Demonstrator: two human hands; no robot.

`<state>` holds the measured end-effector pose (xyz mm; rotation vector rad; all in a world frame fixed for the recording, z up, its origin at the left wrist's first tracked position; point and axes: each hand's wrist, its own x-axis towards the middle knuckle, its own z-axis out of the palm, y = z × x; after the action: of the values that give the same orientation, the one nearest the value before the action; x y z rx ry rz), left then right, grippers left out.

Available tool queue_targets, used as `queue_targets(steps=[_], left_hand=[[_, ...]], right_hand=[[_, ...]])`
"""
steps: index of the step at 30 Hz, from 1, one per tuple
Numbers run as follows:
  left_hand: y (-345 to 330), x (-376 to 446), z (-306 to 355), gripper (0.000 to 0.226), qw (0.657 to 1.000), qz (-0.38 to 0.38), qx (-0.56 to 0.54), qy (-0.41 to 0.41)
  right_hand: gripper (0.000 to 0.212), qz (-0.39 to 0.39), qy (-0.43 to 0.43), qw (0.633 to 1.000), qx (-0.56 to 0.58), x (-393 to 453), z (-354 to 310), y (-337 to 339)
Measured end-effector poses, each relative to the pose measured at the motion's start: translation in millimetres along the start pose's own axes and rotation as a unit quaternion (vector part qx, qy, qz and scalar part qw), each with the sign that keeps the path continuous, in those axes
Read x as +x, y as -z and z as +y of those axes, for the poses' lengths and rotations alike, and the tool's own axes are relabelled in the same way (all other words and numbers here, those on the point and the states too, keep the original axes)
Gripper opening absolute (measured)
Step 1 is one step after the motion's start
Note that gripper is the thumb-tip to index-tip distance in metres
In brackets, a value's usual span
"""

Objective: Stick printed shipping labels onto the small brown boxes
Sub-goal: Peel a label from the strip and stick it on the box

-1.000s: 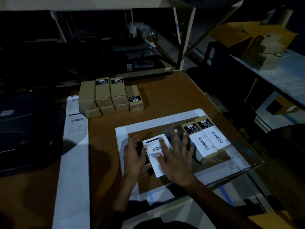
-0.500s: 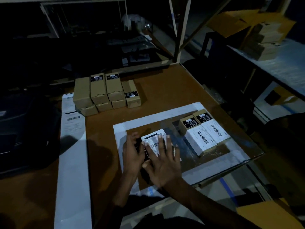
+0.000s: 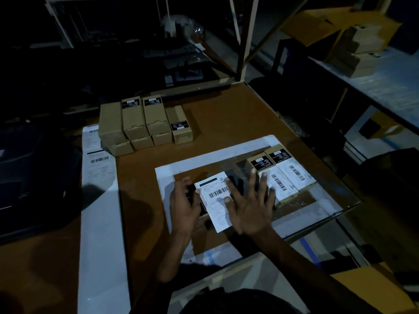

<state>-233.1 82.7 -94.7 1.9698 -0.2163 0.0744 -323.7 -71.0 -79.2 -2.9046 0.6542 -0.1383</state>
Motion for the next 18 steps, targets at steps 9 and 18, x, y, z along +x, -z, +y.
queue_targets(steps=[9, 18], left_hand=[[2, -1, 3, 0.033, 1.0, 0.003, 0.0, -0.014], [1, -4, 6, 0.038, 1.0, 0.011, 0.007, 0.006]], right_hand=[[0.064, 0.045, 0.125, 0.99, -0.035, -37, -14, -21], [0.065, 0.065, 0.016, 0.99, 0.128, -33, 18, 16]])
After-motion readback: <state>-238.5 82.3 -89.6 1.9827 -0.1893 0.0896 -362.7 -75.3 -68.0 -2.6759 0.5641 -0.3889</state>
